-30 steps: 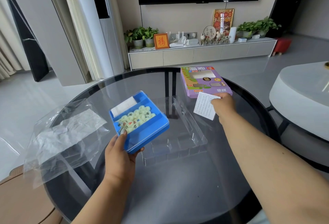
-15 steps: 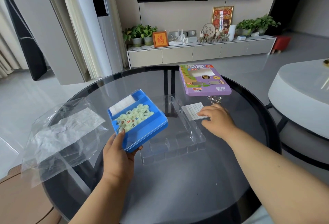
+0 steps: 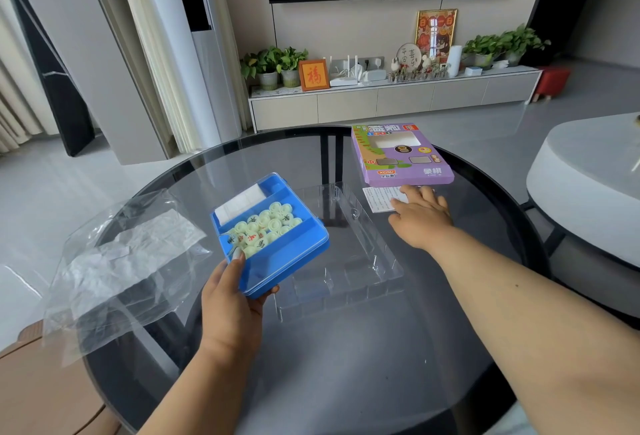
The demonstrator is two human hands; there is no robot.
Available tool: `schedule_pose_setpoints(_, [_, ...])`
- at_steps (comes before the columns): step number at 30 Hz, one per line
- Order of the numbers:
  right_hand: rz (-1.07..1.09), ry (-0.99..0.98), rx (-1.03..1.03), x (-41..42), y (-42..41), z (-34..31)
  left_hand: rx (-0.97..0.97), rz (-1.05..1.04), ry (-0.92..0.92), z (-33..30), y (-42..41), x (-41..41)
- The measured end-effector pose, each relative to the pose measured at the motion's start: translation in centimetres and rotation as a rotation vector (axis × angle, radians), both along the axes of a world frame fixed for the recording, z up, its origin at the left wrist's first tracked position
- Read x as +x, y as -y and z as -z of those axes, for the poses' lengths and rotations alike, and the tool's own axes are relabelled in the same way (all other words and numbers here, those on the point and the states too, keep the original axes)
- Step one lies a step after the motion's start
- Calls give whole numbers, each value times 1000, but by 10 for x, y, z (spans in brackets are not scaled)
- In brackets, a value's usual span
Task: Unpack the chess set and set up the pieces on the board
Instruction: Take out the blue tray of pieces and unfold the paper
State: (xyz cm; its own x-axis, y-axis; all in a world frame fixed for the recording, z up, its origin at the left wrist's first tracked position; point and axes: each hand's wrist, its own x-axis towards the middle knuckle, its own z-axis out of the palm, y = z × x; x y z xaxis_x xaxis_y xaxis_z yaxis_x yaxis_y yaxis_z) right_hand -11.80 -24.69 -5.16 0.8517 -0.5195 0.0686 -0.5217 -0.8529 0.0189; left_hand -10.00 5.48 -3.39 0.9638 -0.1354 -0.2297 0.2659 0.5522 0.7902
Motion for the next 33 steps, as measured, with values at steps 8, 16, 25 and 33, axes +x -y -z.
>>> schedule_pose_setpoints(8, [52,-17,-55,7,-3,5,-1,-2,-32,-1,0,0])
schedule_pose_setpoints(16, [-503,451,309,-30,-51,-23,-24,-13,-51,2,-2,3])
schedule_pose_setpoints(25, [-639,145,49,-16,-83,-12,-29,-60,-33,1,-5,1])
schedule_pose_setpoints(33, [-412,171,34,69,-60,-10,114,30,99,5,-1,5])
